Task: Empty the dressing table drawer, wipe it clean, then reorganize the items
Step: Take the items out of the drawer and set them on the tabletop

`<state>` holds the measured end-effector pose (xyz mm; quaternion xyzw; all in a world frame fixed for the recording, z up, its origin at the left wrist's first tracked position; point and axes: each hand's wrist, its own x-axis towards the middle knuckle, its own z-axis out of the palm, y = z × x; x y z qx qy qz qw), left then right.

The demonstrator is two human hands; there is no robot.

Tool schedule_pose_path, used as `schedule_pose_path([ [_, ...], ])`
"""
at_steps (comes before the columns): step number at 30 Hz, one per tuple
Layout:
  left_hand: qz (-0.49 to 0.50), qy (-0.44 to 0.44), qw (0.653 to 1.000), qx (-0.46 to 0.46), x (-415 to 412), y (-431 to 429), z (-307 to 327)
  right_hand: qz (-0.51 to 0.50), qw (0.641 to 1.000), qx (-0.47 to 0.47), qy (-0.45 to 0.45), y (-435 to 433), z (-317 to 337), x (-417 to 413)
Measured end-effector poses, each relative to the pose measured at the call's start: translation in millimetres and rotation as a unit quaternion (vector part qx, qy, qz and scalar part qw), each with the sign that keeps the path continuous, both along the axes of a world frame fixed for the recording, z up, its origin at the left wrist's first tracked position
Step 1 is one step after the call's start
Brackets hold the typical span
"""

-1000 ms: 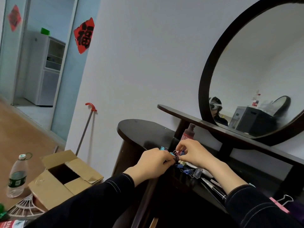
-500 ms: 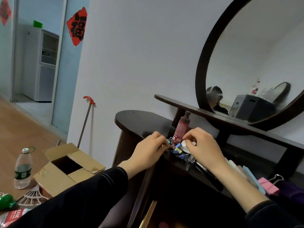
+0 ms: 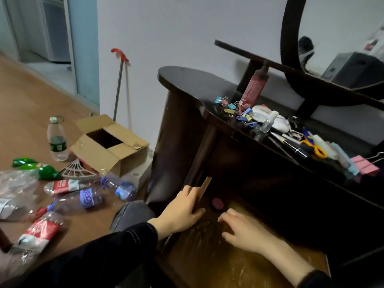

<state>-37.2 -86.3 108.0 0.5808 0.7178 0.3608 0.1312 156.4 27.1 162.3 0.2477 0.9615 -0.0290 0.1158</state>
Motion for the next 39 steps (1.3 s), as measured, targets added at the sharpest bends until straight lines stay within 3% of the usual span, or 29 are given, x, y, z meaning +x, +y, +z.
schedule_pose_path([
  [4,0.027,0.007,1.000,0.011,3.2,10.8,-20.9,-0.122,0.991,-0.043,0.019,36.2,-51.3,-26.0],
  [10,0.043,0.042,0.998,0.016,6.1,10.6,-25.5,-0.239,0.970,0.010,0.036,64.4,-90.4,-72.7],
  [17,0.038,0.055,0.998,-0.007,5.6,8.0,-19.7,-0.244,0.969,0.028,0.033,65.0,-106.7,-62.8],
  [24,0.035,0.048,0.997,-0.041,5.9,2.3,-10.7,-0.265,0.939,-0.111,0.191,41.6,-70.7,-18.7],
  [29,0.024,0.154,0.986,-0.051,10.3,-6.1,18.8,-0.209,0.946,-0.109,0.221,-9.5,-17.0,31.2],
  [33,0.008,0.181,0.979,0.096,21.0,-5.1,80.0,-0.155,0.928,-0.104,0.323,-38.9,54.9,64.4],
  [36,-0.027,0.217,0.936,0.276,40.4,-0.8,137.6,-0.118,0.891,-0.064,0.434,-44.6,117.2,80.6],
  [39,-0.039,0.232,0.904,0.356,60.4,11.0,183.0,-0.125,0.856,-0.019,0.502,-33.5,166.4,88.6],
])
